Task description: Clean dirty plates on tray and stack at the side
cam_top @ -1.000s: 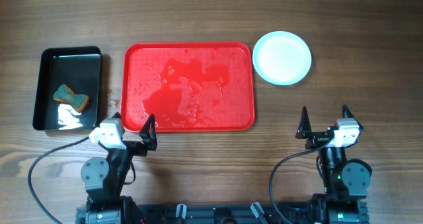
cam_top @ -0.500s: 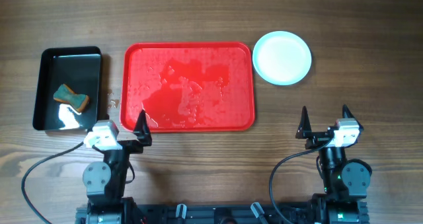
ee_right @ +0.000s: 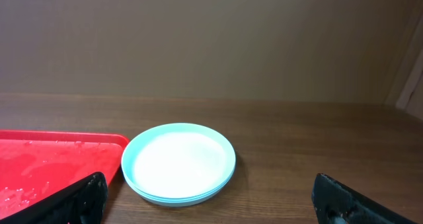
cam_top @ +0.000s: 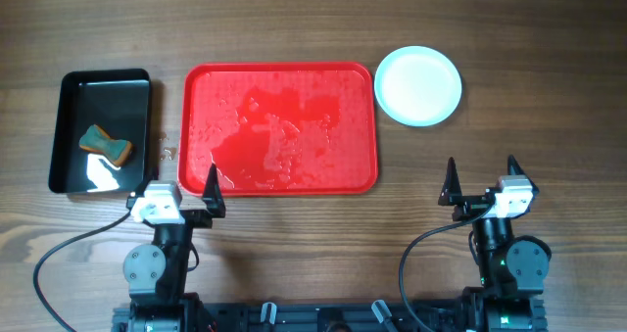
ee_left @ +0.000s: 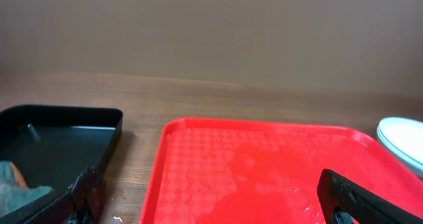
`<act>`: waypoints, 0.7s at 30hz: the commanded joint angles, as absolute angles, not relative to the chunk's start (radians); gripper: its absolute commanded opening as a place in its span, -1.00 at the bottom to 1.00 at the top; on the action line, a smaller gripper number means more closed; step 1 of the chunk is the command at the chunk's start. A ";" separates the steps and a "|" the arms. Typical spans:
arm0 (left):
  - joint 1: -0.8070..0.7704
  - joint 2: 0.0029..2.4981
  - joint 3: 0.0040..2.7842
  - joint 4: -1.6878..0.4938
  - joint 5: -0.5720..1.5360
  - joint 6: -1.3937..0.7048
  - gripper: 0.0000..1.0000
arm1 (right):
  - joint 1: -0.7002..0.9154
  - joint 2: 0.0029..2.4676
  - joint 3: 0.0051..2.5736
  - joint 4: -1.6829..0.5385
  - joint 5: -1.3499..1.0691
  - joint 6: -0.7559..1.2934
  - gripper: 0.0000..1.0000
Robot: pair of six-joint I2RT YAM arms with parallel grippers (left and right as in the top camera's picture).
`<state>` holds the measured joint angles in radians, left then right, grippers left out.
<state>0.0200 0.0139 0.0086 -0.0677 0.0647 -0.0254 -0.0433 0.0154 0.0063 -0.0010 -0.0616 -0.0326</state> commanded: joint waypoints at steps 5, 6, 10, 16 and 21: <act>0.010 0.003 0.006 -0.077 0.076 0.050 1.00 | -0.050 0.007 0.005 0.001 -0.047 -0.049 1.00; 0.010 0.003 0.006 -0.077 0.073 0.049 1.00 | -0.050 0.007 0.005 0.001 -0.047 -0.049 1.00; 0.010 0.003 0.006 -0.077 0.072 0.050 1.00 | -0.050 0.007 0.005 0.001 -0.047 -0.050 0.99; 0.010 0.003 0.006 -0.078 0.050 0.052 1.00 | -0.050 0.007 0.005 0.001 -0.047 -0.050 0.99; 0.010 0.003 0.006 -0.079 0.039 0.037 1.00 | -0.050 0.007 0.005 0.001 -0.047 -0.050 0.99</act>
<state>0.0139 0.0139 0.0086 -0.0681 0.0563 0.0322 -0.0433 0.0154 0.0063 -0.0010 -0.0616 -0.0326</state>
